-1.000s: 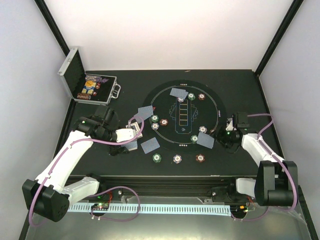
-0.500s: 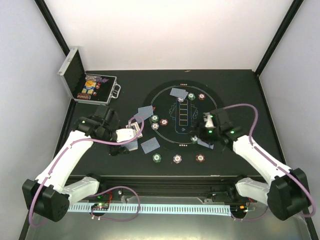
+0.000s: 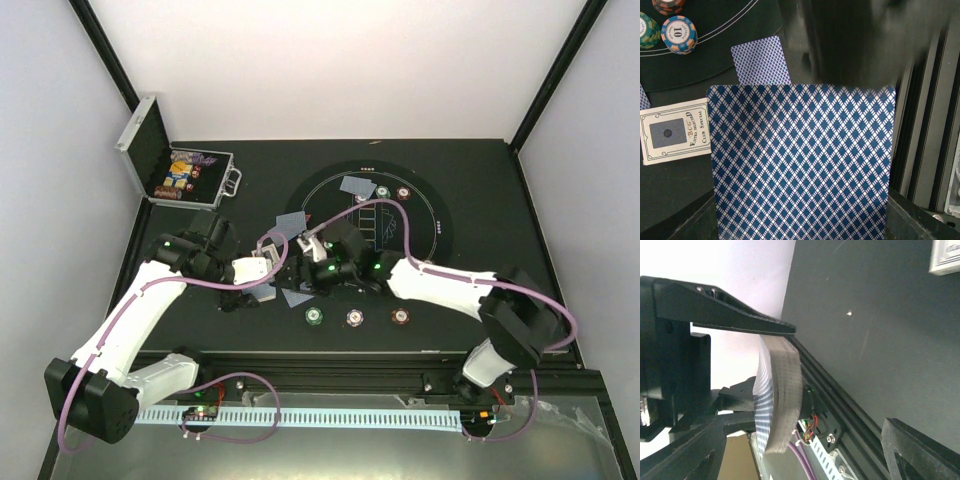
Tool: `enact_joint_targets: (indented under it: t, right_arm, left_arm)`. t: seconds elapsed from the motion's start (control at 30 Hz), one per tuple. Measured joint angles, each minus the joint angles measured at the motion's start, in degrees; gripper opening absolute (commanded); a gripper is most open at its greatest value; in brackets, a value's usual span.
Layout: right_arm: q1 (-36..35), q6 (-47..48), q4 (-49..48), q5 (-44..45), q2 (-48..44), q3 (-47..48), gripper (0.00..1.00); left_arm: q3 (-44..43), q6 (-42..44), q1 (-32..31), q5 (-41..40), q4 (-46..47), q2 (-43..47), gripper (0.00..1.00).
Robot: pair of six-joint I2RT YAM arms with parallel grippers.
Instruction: Distribute texas hold em gaming equipment
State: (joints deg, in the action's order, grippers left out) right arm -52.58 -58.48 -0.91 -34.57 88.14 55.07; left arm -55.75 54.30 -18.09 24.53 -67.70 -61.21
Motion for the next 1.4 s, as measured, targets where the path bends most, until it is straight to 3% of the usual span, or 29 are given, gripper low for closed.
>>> enact_joint_targets:
  t: [0.4,0.6,1.07,1.23,1.4]
  right_arm:
    - [-3.43,-5.57,-9.75,-3.91,12.22,5.49,0.79]
    - [-2.86,-7.17,-12.20,-5.62,16.02,6.36,0.70]
    - [1.49,-5.97,-16.81,-8.66,11.19,-0.31,0.57]
    - [2.12,-4.11,-13.94,-8.11,9.38,-0.24,0.37]
    - [2.38,-2.99,-10.58,-7.32,7.39,0.42,0.23]
  left_arm:
    - [0.00,0.00,0.00,0.02,-0.02,0.02,0.02]
    - [0.00,0.00,0.00,-0.11,-0.04,0.02,0.02]
    - [0.00,-0.02,-0.02,-0.37,0.39,0.00,0.02]
    - [0.02,-0.02,-0.02,-0.92,0.04,0.00,0.02]
    - [0.13,-0.02,-0.02,-1.33,-0.02,0.02,0.01]
